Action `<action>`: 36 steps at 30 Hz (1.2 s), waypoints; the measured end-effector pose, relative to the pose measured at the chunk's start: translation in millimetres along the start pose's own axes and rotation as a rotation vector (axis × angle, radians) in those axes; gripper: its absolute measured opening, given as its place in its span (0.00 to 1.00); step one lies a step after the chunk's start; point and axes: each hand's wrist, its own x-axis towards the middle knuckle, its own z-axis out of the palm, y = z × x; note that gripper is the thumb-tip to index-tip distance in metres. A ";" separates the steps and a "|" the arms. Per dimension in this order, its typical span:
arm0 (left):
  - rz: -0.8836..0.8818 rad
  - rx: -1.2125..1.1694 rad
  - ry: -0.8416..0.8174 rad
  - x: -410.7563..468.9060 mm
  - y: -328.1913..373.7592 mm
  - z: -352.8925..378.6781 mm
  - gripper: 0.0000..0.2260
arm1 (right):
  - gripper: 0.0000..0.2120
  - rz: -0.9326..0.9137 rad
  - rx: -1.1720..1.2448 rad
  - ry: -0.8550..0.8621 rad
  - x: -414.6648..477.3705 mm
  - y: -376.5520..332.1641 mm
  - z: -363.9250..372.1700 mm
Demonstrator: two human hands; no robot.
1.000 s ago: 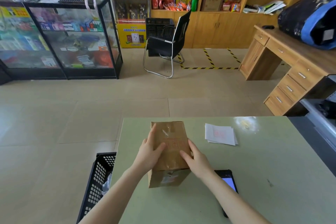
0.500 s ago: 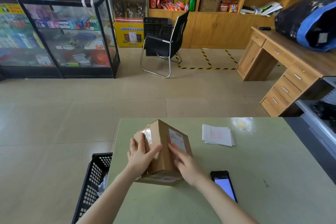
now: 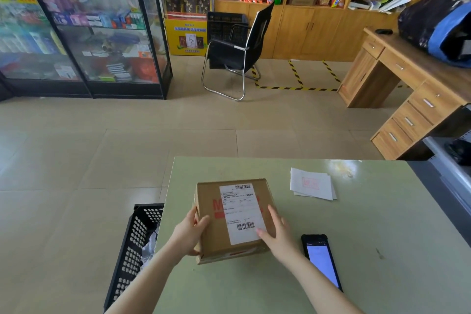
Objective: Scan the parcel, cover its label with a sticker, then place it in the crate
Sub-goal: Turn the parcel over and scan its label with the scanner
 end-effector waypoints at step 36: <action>0.411 0.636 0.103 45.7 -6.7 6.1 0.56 | 0.44 0.628 -0.275 0.438 5.1 130.4 -42.5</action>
